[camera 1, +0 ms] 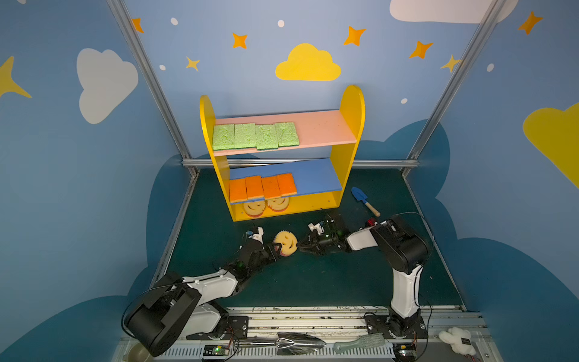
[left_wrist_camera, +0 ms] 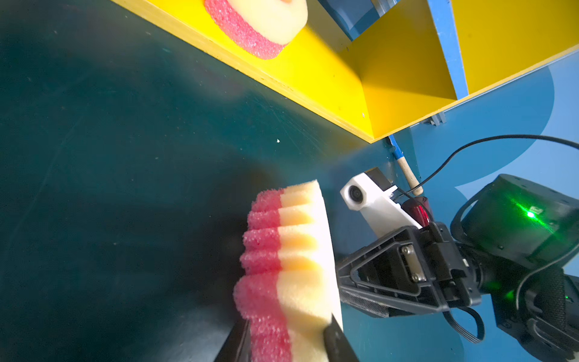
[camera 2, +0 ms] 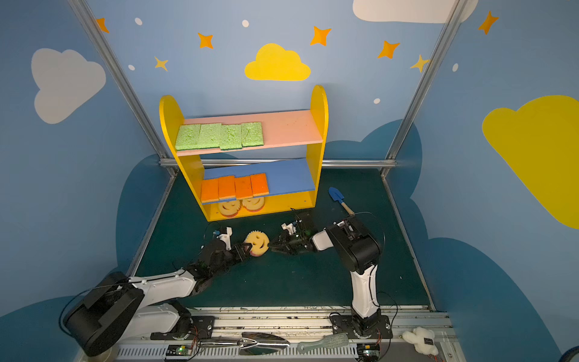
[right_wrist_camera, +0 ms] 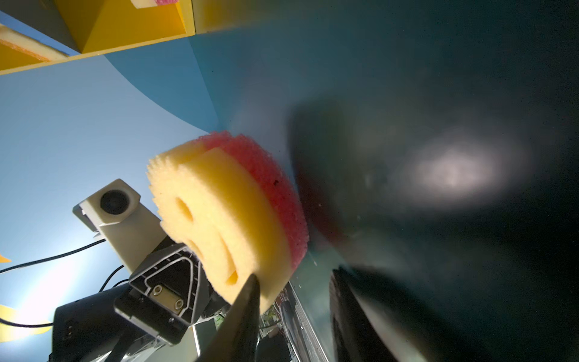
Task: Place and organize the cleaning sponges onto the shelf
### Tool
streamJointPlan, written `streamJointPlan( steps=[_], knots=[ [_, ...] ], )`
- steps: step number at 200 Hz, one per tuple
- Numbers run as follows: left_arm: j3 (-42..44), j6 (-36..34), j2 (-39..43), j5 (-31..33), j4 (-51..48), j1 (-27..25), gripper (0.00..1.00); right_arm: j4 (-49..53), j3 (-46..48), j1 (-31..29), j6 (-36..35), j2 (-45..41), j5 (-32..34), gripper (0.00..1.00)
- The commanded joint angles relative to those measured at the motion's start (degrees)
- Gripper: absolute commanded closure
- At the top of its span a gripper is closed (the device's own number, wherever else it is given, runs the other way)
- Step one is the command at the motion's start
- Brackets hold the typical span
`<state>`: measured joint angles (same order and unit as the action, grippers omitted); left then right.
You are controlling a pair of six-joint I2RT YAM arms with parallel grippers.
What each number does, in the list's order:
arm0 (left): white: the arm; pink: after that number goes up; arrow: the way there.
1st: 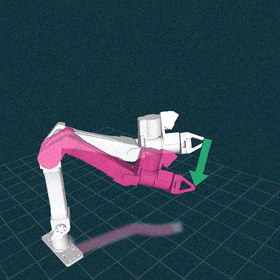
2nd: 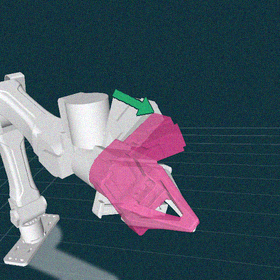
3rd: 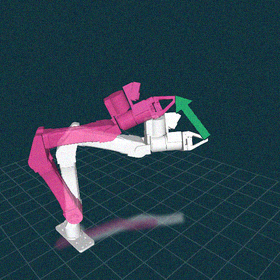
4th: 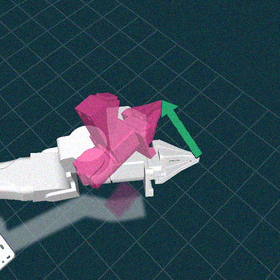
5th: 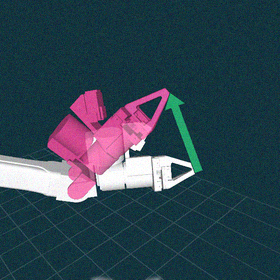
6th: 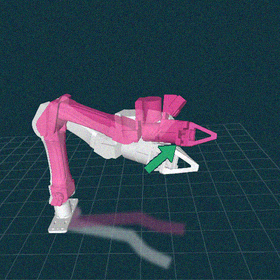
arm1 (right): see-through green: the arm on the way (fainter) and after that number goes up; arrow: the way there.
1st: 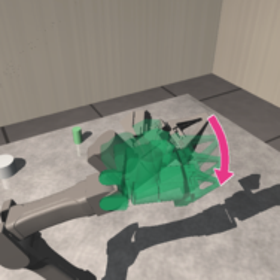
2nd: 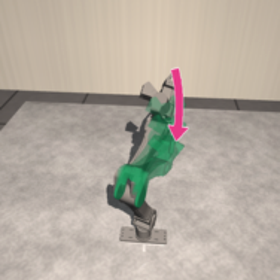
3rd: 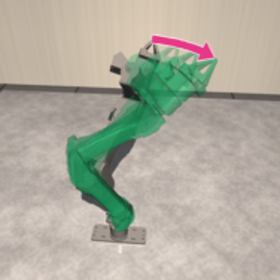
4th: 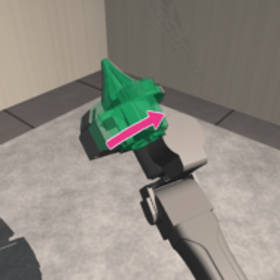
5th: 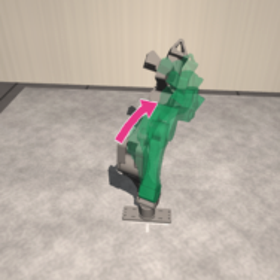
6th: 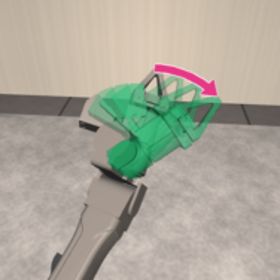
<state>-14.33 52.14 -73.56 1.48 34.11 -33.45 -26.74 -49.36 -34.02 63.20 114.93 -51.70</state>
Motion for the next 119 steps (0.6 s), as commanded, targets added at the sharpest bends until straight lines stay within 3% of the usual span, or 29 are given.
streamJointPlan(
  steps=[1,58,89,119],
  knots=[
    [0.0,0.0,-1.8,-0.3,0.8,0.1,0.66,-0.9,-2.0,-0.3,0.3,1.4,-0.1,0.61],
    [-0.2,0.3,-3.2,-0.7,1.7,0.2,0.66,-4.1,-2.4,-0.3,1.9,1.9,0.1,0.55],
    [-0.2,0.5,-3.7,-0.8,2.0,0.3,0.66,-7.5,-2.3,-0.4,3.9,3.4,-0.4,0.62],
    [-0.2,0.9,-4.3,-1.0,2.7,0.3,0.65,-8.6,-2.2,-0.6,4.5,4.3,-0.5,0.75]
  ],
)
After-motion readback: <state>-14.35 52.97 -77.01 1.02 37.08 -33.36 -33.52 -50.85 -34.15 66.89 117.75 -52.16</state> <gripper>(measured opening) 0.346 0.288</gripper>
